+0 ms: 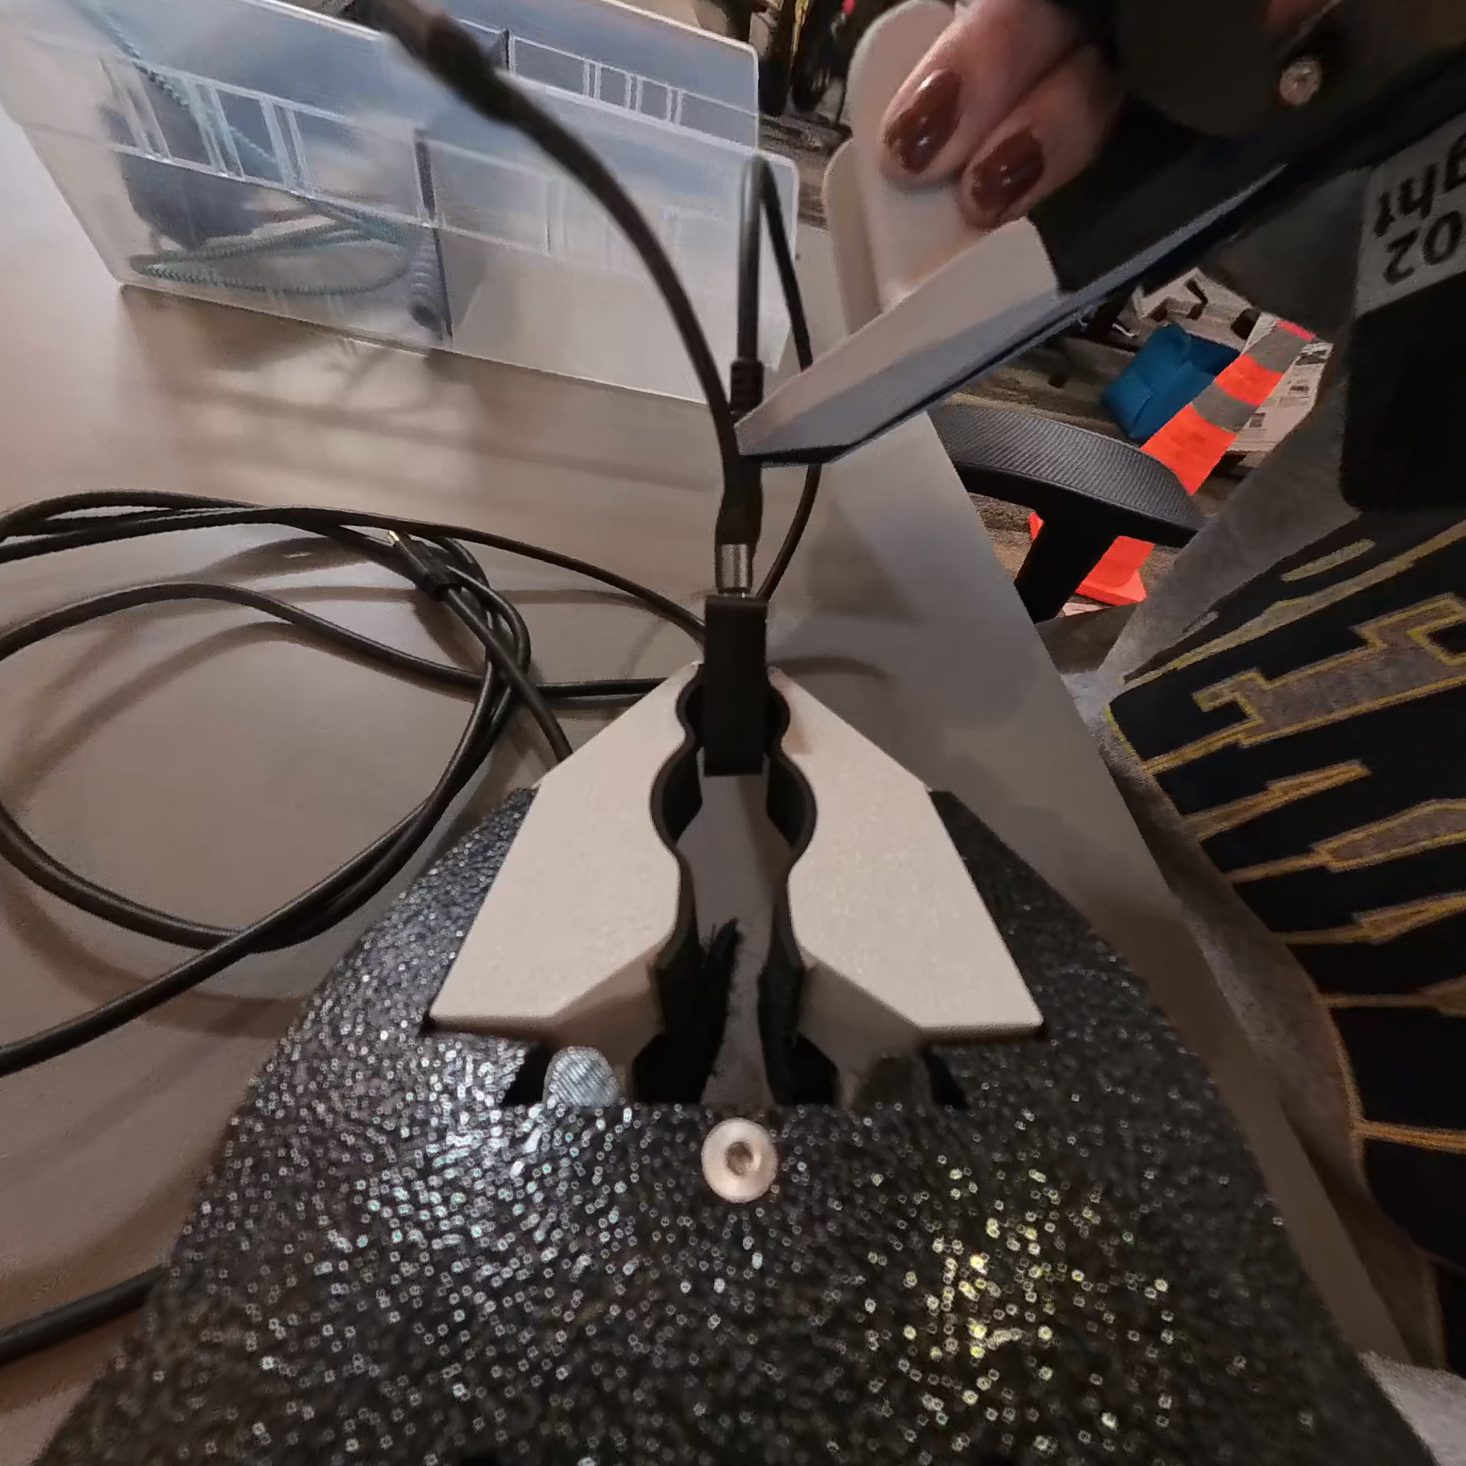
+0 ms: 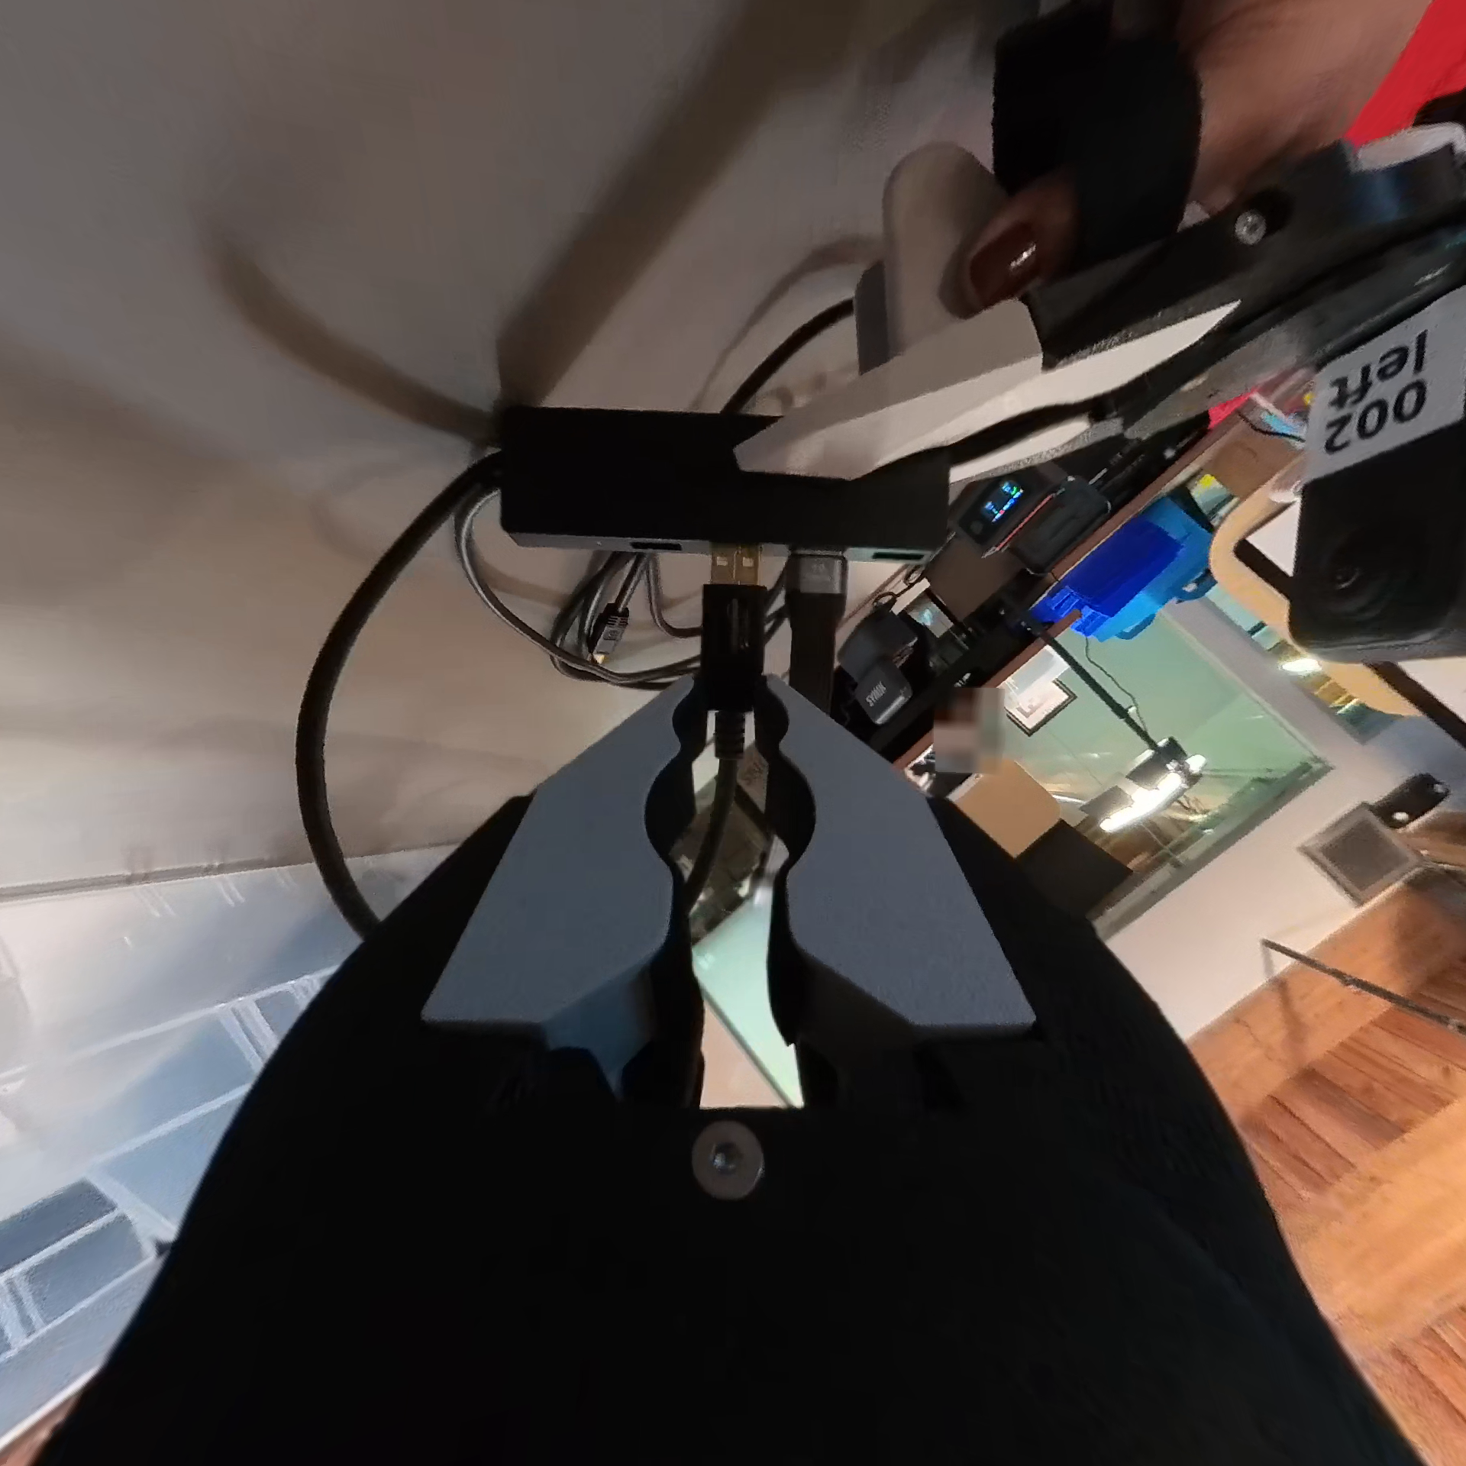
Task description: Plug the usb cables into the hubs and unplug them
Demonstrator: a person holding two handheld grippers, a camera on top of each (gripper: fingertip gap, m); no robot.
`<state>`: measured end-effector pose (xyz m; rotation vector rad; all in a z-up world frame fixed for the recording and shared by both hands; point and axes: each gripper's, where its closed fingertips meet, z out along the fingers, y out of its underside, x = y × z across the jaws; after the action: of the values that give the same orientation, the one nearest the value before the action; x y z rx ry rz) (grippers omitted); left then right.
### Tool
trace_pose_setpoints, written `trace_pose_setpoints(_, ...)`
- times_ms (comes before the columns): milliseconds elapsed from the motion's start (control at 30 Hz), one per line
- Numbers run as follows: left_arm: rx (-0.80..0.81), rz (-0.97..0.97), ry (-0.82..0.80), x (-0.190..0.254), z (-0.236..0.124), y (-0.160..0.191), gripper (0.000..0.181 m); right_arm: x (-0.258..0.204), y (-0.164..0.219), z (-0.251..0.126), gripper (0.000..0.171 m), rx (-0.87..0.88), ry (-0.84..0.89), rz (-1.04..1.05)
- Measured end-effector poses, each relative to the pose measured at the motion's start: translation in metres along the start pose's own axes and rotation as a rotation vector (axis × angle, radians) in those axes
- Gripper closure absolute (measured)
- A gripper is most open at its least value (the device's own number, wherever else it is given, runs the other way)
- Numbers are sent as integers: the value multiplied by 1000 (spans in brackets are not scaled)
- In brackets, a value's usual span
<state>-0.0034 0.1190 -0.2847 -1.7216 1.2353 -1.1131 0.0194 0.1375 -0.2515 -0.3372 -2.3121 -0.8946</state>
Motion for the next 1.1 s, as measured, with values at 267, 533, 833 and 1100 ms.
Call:
trace_pose_setpoints(267,-2,-12,4,1,0,1,173,1,-3,-3,162,-42,22,-70)
trace_pose_setpoints(533,20,25,-26,1,0,-3,173,3,1,-5,161,-52,27,20)
trace_pose_setpoints(833,183,304,-377,-23,-26,-39,173,4,44,-34,161,-64,63,526)
trace_pose_setpoints(1100,-183,1153,-944,-32,-37,-46,173,-7,101,-41,162,15,25,1169)
